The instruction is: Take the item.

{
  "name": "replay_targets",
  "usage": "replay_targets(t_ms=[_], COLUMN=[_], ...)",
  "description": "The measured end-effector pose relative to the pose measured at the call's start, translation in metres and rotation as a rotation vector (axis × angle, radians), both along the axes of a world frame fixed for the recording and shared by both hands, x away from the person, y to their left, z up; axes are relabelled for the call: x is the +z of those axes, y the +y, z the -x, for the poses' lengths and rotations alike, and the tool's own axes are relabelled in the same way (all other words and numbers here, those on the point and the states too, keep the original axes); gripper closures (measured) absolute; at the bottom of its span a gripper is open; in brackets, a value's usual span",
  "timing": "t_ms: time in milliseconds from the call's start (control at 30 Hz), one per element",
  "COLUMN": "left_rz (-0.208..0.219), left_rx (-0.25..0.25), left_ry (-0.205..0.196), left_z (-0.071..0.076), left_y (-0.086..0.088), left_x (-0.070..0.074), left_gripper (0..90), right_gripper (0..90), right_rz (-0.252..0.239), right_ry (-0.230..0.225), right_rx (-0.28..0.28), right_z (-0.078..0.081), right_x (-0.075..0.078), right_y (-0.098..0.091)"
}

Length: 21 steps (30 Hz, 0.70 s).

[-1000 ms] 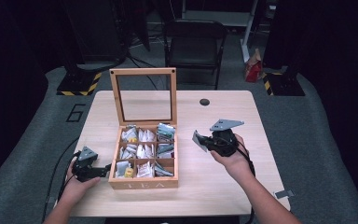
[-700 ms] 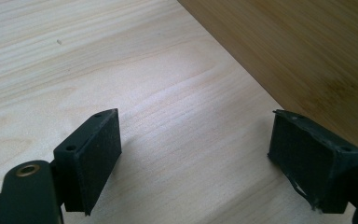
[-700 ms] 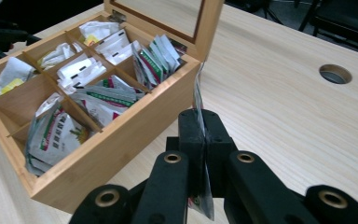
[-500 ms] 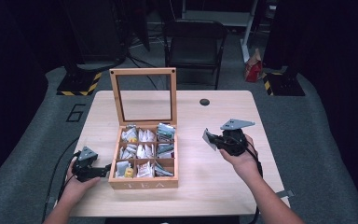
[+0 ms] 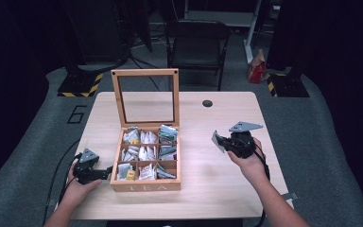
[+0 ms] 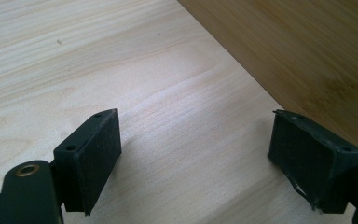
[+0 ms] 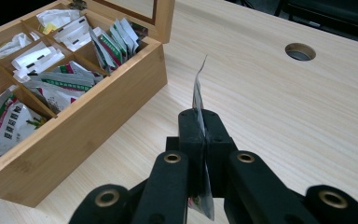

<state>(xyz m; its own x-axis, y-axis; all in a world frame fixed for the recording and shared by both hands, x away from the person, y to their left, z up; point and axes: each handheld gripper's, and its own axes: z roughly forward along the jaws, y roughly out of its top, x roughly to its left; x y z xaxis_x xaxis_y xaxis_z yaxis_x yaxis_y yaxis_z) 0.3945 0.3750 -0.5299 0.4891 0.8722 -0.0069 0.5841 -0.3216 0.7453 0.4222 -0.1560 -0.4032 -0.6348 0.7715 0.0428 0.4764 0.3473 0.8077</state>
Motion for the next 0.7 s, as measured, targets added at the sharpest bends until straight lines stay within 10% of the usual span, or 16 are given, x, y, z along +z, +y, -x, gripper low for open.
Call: replay_targets(t_ms=[700], left_rz=[-0.001], left_rx=[0.000], left_ry=[0.000], left_z=[0.000], left_y=[0.000], left_x=[0.000], left_gripper=[16.3], right_gripper=[88.5], right_rz=[0.025], right_ry=[0.026], right_rx=[-0.033], right_z=[-0.001], right_x=[-0.031], right_y=[-0.013])
